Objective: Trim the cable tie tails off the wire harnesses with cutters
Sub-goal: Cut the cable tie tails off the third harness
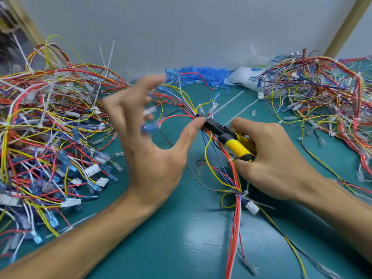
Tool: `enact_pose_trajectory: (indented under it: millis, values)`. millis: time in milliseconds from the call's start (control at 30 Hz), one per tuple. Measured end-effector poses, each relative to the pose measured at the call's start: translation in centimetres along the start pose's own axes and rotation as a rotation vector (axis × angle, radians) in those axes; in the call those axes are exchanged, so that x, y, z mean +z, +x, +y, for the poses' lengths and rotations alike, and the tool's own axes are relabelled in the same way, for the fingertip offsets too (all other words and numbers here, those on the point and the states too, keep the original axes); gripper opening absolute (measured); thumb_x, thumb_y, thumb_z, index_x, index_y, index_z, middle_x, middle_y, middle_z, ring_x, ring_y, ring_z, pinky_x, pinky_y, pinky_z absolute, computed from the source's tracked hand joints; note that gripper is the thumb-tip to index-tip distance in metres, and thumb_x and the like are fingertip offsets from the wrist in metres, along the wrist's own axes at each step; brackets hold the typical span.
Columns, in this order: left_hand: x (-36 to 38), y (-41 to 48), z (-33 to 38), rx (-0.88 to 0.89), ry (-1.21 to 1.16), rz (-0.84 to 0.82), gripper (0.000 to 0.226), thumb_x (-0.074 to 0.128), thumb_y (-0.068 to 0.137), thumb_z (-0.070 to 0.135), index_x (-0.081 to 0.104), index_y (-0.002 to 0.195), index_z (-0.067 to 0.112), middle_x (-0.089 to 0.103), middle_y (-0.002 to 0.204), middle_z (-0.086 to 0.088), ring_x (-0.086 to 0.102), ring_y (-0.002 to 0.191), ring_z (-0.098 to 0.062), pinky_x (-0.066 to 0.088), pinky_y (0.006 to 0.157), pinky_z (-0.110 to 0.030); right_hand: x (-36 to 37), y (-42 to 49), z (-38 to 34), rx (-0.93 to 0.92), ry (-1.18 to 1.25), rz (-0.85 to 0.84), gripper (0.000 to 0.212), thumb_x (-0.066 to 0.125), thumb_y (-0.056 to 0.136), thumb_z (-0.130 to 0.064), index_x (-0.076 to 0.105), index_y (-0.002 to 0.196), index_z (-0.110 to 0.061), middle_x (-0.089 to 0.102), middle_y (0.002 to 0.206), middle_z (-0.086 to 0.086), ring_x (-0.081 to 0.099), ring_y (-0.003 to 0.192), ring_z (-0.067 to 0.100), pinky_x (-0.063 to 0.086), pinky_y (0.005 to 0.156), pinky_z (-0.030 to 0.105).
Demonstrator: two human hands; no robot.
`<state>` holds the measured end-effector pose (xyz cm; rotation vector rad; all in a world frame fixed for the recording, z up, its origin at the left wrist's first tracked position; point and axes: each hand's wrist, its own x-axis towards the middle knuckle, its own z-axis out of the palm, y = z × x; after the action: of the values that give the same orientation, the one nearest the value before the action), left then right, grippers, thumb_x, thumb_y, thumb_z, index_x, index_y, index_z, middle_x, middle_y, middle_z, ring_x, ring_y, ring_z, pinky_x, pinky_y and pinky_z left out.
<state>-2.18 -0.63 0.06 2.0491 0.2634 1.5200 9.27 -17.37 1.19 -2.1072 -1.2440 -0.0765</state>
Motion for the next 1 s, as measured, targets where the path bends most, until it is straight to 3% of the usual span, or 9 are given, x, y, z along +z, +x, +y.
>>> enact_pose_trajectory:
  millis: [67, 133, 300, 467, 533, 633, 767, 867, 1000]
  values:
    - [-0.1, -0.4, 0.3, 0.105, 0.141, -0.108, 0.051, 0.083, 0.087, 0.046, 0.069, 0.129, 0.02, 0.04, 0.127, -0.011, 0.046, 0.122, -0.021, 0.043, 0.107, -0.04, -0.1, -0.1, -0.1, -0.015, 0.026, -0.004, 0.016, 0.061, 0.067, -0.018, 0.048, 0.075, -0.013, 0.033, 0.06, 0.003, 0.024, 0.059, 0.015, 0.024, 0.048, 0.022]
    - [0.2, -0.8, 0.6, 0.032, 0.158, -0.21, 0.059, 0.079, 0.086, 0.055, 0.069, 0.134, 0.023, 0.04, 0.138, -0.012, 0.045, 0.133, -0.028, 0.04, 0.11, -0.052, -0.2, -0.2, -0.2, -0.041, 0.065, -0.004, 0.017, 0.061, 0.068, -0.02, 0.049, 0.075, -0.011, 0.036, 0.061, 0.005, 0.024, 0.06, 0.014, 0.023, 0.048, 0.022]
    - [0.1, -0.1, 0.7, -0.115, 0.066, -0.375, 0.061, 0.072, 0.082, 0.064, 0.073, 0.127, 0.024, 0.044, 0.146, -0.009, 0.043, 0.141, -0.023, 0.036, 0.117, -0.049, -0.3, -0.1, -0.1, -0.033, 0.054, 0.042, 0.02, 0.066, 0.064, -0.02, 0.052, 0.077, -0.013, 0.037, 0.061, 0.001, 0.027, 0.06, 0.015, 0.025, 0.05, 0.02]
    - [0.6, -0.3, 0.2, -0.086, 0.044, -0.469, 0.052, 0.071, 0.082, 0.064, 0.073, 0.114, 0.023, 0.067, 0.12, 0.008, 0.062, 0.113, -0.016, 0.046, 0.102, -0.048, -1.0, 0.0, 0.3, 0.044, 0.109, -0.007, 0.027, 0.069, 0.058, -0.015, 0.055, 0.081, -0.018, 0.045, 0.062, 0.007, 0.031, 0.054, 0.014, 0.028, 0.047, 0.022]
    - [0.6, -0.3, -0.1, -0.076, 0.003, -0.445, 0.044, 0.074, 0.082, 0.058, 0.074, 0.108, 0.021, 0.068, 0.109, 0.009, 0.059, 0.093, -0.007, 0.051, 0.088, -0.041, -1.0, 0.2, 0.3, 0.116, 0.242, -0.082, 0.031, 0.068, 0.056, -0.014, 0.059, 0.085, -0.016, 0.053, 0.067, 0.017, 0.041, 0.056, 0.029, 0.035, 0.047, 0.036]
    - [0.7, -0.2, -0.4, -0.057, -0.045, -0.404, 0.032, 0.078, 0.082, 0.044, 0.076, 0.1, 0.018, 0.067, 0.099, 0.003, 0.054, 0.082, -0.003, 0.044, 0.07, -0.027, -1.2, 0.5, 0.3, 0.193, 0.446, -0.172, 0.035, 0.065, 0.05, -0.009, 0.066, 0.084, -0.017, 0.057, 0.078, 0.029, 0.047, 0.06, 0.037, 0.034, 0.052, 0.039]
    - [0.7, -0.5, -0.3, -0.039, 0.01, -0.357, 0.014, 0.075, 0.085, 0.033, 0.074, 0.085, 0.019, 0.059, 0.079, 0.01, 0.047, 0.065, -0.001, 0.035, 0.065, -0.02, -1.4, 0.6, 0.4, 0.219, 0.629, -0.228, 0.036, 0.06, 0.046, 0.003, 0.068, 0.078, -0.011, 0.054, 0.075, 0.021, 0.043, 0.059, 0.02, 0.032, 0.049, 0.027]
    - [0.7, -0.6, -0.6, -0.031, 0.014, -0.308, 0.015, 0.076, 0.088, 0.03, 0.075, 0.081, 0.016, 0.055, 0.068, 0.009, 0.043, 0.058, -0.007, 0.032, 0.059, -0.024, -1.5, 0.7, 0.4, 0.239, 0.691, -0.254, 0.037, 0.059, 0.046, 0.005, 0.067, 0.08, -0.007, 0.056, 0.073, 0.01, 0.043, 0.062, 0.022, 0.032, 0.048, 0.023]
    - [0.7, -0.8, -1.0, 0.061, 0.029, -0.296, 0.016, 0.078, 0.092, 0.021, 0.073, 0.081, 0.012, 0.052, 0.069, 0.008, 0.04, 0.061, -0.011, 0.033, 0.061, -0.019, -1.3, 0.7, 0.4, 0.222, 0.655, -0.246, 0.035, 0.06, 0.047, 0.003, 0.067, 0.078, -0.011, 0.056, 0.074, 0.01, 0.045, 0.066, 0.022, 0.034, 0.05, 0.026]
